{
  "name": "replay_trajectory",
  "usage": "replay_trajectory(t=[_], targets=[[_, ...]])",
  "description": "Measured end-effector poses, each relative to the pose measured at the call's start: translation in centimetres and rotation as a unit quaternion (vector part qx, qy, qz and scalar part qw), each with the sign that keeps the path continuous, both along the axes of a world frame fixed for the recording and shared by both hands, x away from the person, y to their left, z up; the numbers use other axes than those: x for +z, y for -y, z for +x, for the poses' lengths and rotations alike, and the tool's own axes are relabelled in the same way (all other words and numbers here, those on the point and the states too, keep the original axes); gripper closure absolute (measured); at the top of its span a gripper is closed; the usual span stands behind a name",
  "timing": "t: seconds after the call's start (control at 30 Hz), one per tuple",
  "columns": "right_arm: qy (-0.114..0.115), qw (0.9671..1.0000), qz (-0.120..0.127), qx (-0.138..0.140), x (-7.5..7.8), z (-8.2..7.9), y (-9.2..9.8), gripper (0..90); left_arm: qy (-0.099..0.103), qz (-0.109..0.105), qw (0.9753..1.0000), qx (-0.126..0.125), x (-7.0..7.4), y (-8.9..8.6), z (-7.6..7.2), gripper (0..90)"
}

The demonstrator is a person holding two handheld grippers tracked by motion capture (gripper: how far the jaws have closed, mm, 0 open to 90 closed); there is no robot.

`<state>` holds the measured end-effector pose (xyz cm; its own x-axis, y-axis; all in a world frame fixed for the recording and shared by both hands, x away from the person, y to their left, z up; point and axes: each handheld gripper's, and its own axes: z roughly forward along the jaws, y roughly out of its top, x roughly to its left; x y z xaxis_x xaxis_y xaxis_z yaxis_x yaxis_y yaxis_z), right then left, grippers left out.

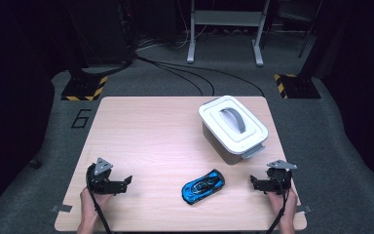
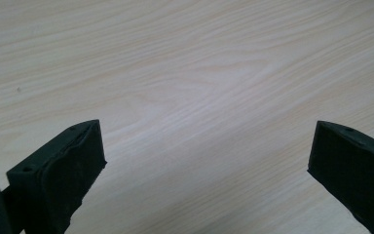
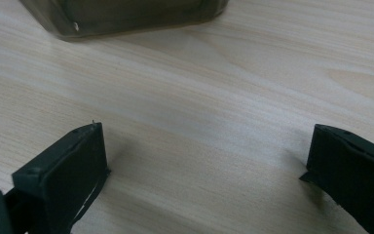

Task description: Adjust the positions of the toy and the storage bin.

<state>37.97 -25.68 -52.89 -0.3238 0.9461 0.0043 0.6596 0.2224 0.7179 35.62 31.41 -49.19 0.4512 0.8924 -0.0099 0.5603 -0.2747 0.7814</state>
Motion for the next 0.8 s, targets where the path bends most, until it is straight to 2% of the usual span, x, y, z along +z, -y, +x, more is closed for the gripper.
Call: replay_trajectory(t=[0.3, 0.47, 0.63, 0.8], targets=[[0.000, 1.0000, 0.000, 0.000, 0.0, 0.0, 0.0, 0.3, 0.010, 0.006, 0.9991, -0.040, 1.4, 2.4, 0.2, 0.0], [0.000, 1.0000, 0.000, 0.000, 0.0, 0.0, 0.0, 0.4, 0.013, 0.019, 0.9976, -0.065, 1.9, 4.1, 0.2, 0.0], [0.000, 1.0000, 0.000, -0.001, 0.0, 0.0, 0.0, 0.4, 0.013, 0.020, 0.9955, -0.092, 2.2, 6.1, 0.3, 0.0], [0.000, 1.0000, 0.000, -0.001, 0.0, 0.0, 0.0, 0.4, 0.011, 0.022, 0.9937, -0.109, 2.0, 7.5, 0.3, 0.0]])
